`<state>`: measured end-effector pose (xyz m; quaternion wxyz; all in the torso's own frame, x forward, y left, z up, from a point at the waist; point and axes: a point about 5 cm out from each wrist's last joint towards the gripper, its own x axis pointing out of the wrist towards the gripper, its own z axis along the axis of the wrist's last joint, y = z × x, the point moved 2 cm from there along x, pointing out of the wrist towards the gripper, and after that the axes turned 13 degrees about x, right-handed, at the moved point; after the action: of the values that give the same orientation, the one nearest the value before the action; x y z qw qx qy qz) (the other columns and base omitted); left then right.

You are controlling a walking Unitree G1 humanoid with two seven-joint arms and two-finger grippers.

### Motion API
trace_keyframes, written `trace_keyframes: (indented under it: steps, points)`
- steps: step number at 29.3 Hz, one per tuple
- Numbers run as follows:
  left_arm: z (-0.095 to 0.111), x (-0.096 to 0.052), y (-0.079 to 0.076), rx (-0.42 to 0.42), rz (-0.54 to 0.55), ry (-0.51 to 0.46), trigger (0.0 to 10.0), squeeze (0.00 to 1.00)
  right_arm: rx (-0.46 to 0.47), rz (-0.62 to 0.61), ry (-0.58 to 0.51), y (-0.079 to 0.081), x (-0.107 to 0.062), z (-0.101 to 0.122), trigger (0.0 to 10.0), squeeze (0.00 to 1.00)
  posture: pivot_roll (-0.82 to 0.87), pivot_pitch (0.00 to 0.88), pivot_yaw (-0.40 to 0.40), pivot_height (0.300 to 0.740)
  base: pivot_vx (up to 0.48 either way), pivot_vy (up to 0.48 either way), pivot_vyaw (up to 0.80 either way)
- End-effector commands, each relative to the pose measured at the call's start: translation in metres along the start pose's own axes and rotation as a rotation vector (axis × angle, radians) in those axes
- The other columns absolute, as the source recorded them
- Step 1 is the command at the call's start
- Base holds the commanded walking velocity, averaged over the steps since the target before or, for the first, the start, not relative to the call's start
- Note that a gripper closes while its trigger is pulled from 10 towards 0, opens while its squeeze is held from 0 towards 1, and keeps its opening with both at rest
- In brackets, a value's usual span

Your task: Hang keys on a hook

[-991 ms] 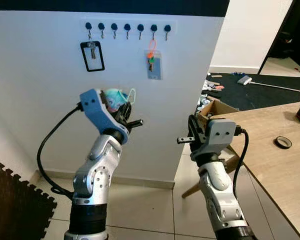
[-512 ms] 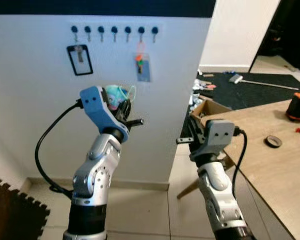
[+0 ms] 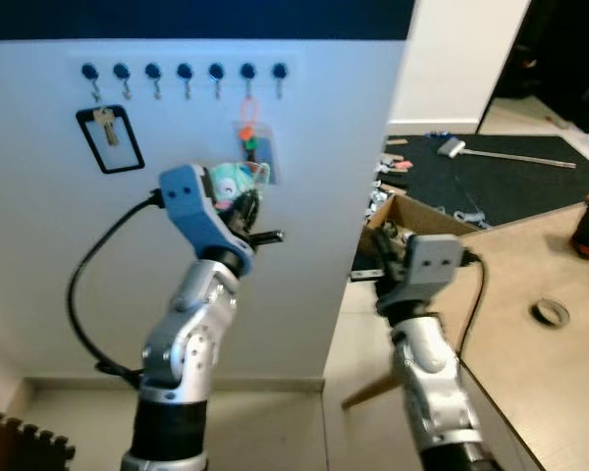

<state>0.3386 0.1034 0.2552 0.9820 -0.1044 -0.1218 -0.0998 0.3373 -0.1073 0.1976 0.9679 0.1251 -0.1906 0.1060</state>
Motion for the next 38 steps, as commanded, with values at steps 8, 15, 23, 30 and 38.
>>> trace_keyframes:
  steps: [8, 15, 23, 30, 38]
  points:
    - [0.013, -0.014, 0.002, -0.032, -0.034, -0.047, 10.0, 0.0, -0.01, -0.038, 0.018, -0.014, -0.006, -0.004, 10.0, 0.0, 0.15, 0.121, 0.026, 0.74, 0.216, 0.0, 0.0]
    - [0.023, -0.046, 0.012, -0.065, -0.185, -0.049, 10.0, 0.0, -0.012, -0.037, 0.032, -0.016, -0.009, -0.007, 10.0, 0.0, 0.16, 0.126, 0.026, 0.74, 0.0, 0.0, 0.0]
    - [0.011, -0.076, 0.022, 0.025, -0.188, 0.042, 10.0, 0.0, -0.007, -0.024, 0.036, -0.014, -0.007, -0.009, 10.0, 0.0, 0.17, 0.126, 0.024, 0.74, 0.0, 0.0, 0.0]
    - [0.035, -0.067, 0.02, 0.027, -0.155, -0.04, 10.0, 0.0, -0.009, -0.018, 0.034, -0.014, -0.007, -0.008, 10.0, 0.0, 0.18, 0.121, 0.012, 0.74, 0.0, 0.0, 0.0]
    - [0.057, -0.042, 0.024, -0.01, -0.08, -0.115, 10.0, 0.0, -0.05, -0.016, 0.023, -0.016, -0.01, -0.007, 10.0, 0.0, 0.18, 0.119, 0.011, 0.74, 0.0, 0.0, 0.0]
